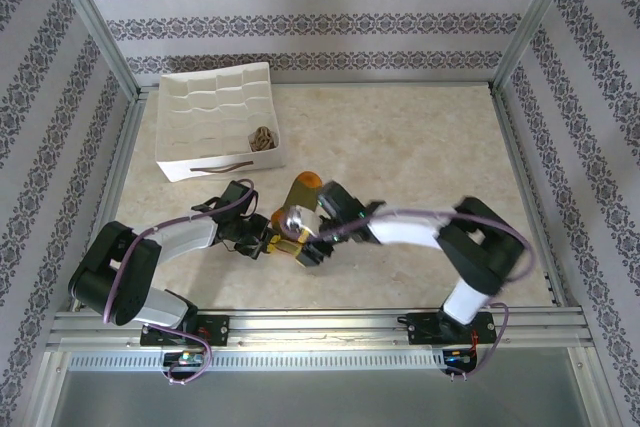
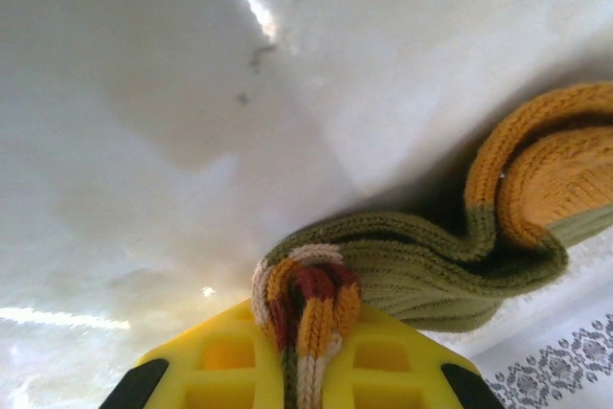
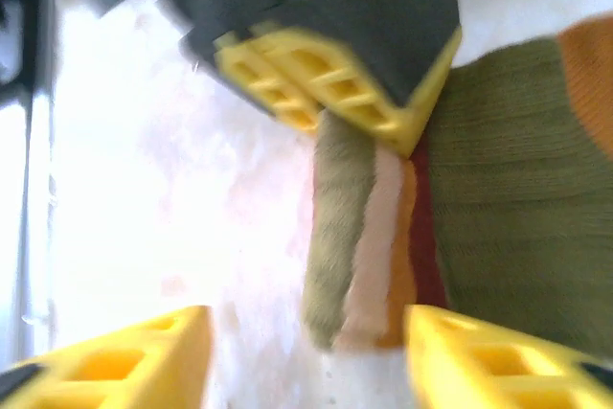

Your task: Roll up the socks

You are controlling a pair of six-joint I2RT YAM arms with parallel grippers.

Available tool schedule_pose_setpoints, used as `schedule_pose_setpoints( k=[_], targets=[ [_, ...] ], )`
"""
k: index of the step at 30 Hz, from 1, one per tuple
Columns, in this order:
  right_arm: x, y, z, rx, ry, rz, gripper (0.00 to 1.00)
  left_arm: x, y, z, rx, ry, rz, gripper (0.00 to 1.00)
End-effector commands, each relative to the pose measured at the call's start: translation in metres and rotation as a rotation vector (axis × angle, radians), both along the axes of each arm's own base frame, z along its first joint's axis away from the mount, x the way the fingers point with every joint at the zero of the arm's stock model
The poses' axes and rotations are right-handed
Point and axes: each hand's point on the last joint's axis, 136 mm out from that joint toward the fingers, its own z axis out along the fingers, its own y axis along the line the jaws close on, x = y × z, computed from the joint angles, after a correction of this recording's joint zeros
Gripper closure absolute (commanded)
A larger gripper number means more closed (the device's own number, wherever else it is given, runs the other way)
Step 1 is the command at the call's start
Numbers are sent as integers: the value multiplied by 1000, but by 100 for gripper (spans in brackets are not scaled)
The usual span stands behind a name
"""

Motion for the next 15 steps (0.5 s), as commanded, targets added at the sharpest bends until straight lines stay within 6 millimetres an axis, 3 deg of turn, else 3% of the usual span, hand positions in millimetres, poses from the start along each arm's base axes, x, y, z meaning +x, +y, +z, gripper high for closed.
schedule_pose_setpoints(
  k=[1,9,15],
  targets=[
    [34,5,24,8,-478,-53,40,-44,25,-24,145,210,-1,100],
    [23,33,3,-243,-784,46,43,-43,26,-27,154,243,-7,100],
    [32,42,-20,-343,-831,65,58,-40,26,-27,153,237,-11,100]
  ],
)
